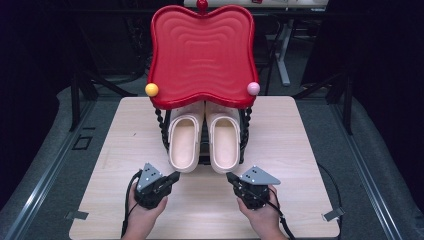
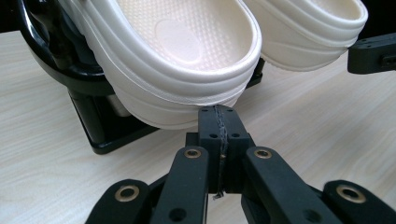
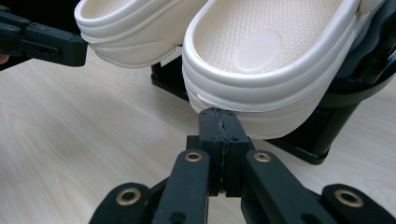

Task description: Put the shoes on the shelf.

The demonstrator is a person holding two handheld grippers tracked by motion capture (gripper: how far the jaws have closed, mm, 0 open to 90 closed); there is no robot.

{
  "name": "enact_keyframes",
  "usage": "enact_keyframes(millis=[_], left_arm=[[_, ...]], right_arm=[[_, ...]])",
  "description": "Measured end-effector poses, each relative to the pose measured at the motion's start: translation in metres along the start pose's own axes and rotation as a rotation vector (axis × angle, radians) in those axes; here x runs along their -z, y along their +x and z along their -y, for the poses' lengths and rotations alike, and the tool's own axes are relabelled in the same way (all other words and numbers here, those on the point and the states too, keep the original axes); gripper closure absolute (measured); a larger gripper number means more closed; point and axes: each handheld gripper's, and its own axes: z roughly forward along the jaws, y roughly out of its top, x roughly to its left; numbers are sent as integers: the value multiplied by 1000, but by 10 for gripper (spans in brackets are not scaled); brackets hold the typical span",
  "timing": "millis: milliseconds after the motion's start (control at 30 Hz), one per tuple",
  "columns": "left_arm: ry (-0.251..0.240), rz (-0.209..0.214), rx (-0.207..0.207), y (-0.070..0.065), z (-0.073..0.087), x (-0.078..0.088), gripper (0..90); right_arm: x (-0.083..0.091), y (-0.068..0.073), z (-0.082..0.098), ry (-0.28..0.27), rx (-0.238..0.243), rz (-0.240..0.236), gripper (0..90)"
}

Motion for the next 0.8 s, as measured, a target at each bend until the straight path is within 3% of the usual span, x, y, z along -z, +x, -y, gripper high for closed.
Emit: enact_keyframes(millis=[133, 400, 800], left_arm=[[3, -6, -5, 4, -5, -4, 897], [-18, -17, 34, 18, -14, -13, 897], [-19, -25, 44, 24, -29, -32, 897]], right_arm=[[-3, -3, -4, -6, 0, 11, 897], [-9, -10, -11, -16, -4, 34, 897], [-25, -21, -23, -28, -30, 57, 897]])
